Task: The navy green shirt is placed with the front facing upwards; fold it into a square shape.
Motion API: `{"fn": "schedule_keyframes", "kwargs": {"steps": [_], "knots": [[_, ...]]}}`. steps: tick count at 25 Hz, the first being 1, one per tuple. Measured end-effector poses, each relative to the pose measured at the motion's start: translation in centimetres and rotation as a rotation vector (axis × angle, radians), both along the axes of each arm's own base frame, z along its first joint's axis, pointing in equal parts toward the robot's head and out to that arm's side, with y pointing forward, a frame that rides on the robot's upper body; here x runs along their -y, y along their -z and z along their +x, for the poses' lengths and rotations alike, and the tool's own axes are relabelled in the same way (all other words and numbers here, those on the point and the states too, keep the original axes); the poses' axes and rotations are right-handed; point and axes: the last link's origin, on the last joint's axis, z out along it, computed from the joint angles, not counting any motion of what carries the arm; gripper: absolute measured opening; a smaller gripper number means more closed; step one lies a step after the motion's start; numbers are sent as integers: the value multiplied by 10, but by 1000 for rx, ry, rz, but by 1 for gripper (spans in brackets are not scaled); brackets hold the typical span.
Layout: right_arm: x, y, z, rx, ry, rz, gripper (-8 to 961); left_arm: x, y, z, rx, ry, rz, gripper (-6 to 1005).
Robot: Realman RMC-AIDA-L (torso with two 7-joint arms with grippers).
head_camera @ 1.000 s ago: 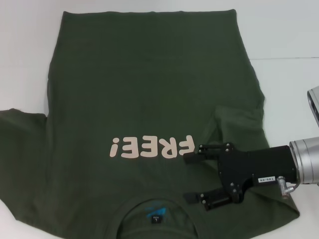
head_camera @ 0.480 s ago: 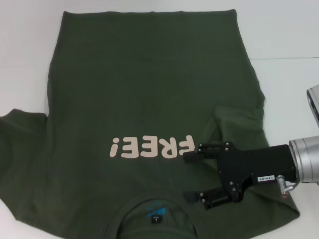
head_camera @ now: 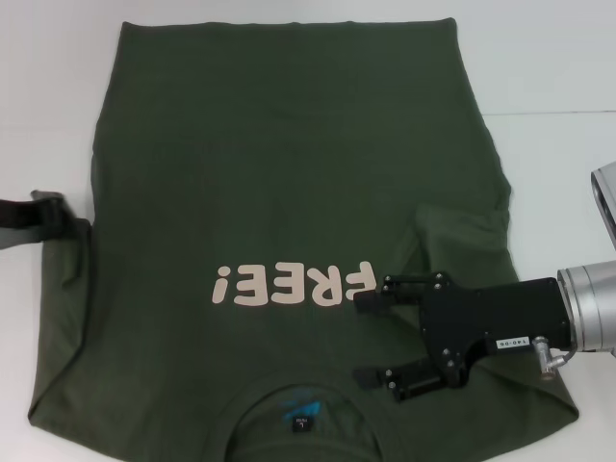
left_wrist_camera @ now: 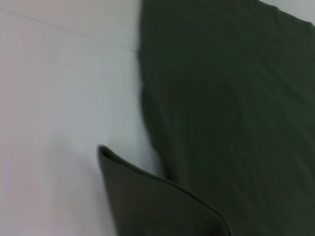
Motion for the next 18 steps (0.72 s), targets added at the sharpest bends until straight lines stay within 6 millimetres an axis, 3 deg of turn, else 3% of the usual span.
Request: {"fn": "schedule_keyframes", "kwargs": {"steps": [8,18], "knots": [[0,0,0,1,1,2,929,-8,24,15,76,25,-33,117],[1,2,3,0,8,1,930,-12,36,24,128,48,-36,130]]}}
